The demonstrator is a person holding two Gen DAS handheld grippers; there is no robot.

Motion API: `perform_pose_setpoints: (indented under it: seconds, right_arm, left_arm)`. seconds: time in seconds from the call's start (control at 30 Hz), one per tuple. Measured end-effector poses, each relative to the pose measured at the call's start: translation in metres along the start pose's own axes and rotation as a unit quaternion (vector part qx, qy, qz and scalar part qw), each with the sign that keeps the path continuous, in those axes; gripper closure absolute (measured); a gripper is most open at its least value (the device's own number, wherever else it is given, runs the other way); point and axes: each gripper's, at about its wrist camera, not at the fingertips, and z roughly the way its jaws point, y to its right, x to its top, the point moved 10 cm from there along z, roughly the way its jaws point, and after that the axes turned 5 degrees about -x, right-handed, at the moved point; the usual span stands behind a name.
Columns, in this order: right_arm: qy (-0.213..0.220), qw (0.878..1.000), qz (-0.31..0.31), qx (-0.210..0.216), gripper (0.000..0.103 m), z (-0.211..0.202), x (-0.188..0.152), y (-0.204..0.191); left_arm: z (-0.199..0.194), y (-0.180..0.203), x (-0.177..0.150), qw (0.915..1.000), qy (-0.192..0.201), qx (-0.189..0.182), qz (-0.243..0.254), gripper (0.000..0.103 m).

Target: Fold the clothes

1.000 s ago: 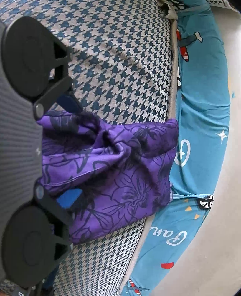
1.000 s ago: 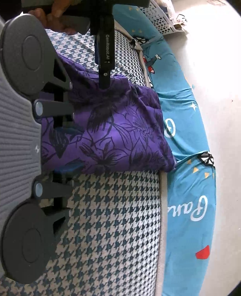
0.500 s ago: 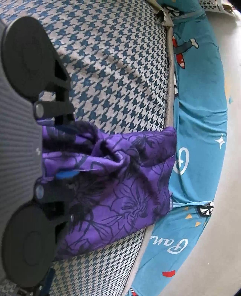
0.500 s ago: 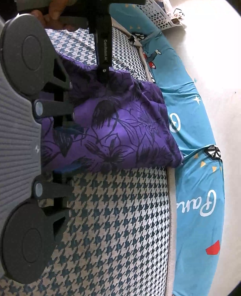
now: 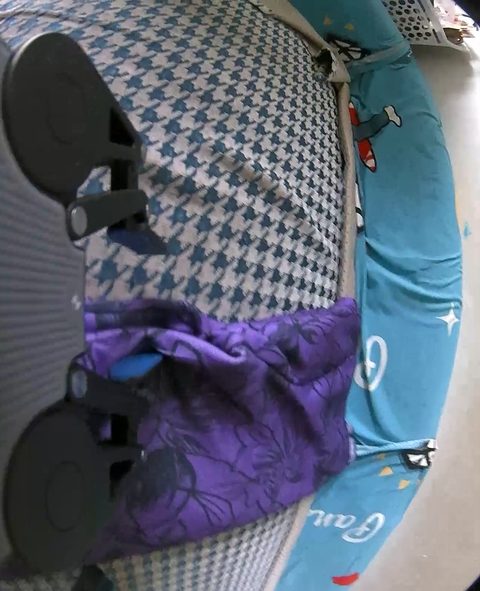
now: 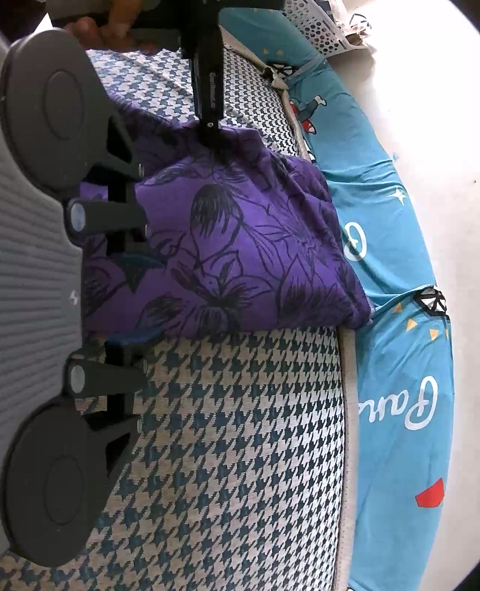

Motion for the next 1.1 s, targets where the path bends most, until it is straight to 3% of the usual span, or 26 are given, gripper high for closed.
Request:
perform_pose_setpoints:
  seconds: [0.1, 0.17, 0.23, 0.43, 0.63, 1.1]
  right_arm:
    - [0.006, 1.0, -0.001, 0.002, 0.069, -0.002, 0.001, 0.001]
    - [0.014, 1.0, -0.001, 0.011, 0.069, -0.005, 0.003, -0.001]
    - [0.025, 0.999, -0.01, 0.024, 0.069, -0.008, 0.004, -0.008]
    - [0.043, 0.995, -0.055, 0.073, 0.069, -0.014, -0.003, -0.044]
    - [0.052, 0.986, -0.109, 0.119, 0.07, -0.014, -0.02, -0.084]
    - [0.045, 0.969, -0.197, 0.144, 0.076, 0.019, -0.068, -0.144]
  left_arm:
    - [-0.003, -0.002, -0.001, 1.0, 0.003, 0.0, 0.0, 0.039]
    - [-0.008, -0.003, 0.001, 0.9998, 0.014, 0.006, 0.008, 0.028]
    - [-0.012, -0.003, 0.003, 0.9992, 0.025, 0.021, 0.022, 0.023]
    - [-0.015, 0.004, 0.002, 0.9989, 0.028, 0.022, 0.03, 0.022]
    - [-0.017, 0.003, 0.004, 0.999, 0.029, 0.026, 0.023, 0.012]
    - [-0.016, -0.005, 0.004, 0.9981, 0.02, 0.058, 0.01, 0.006]
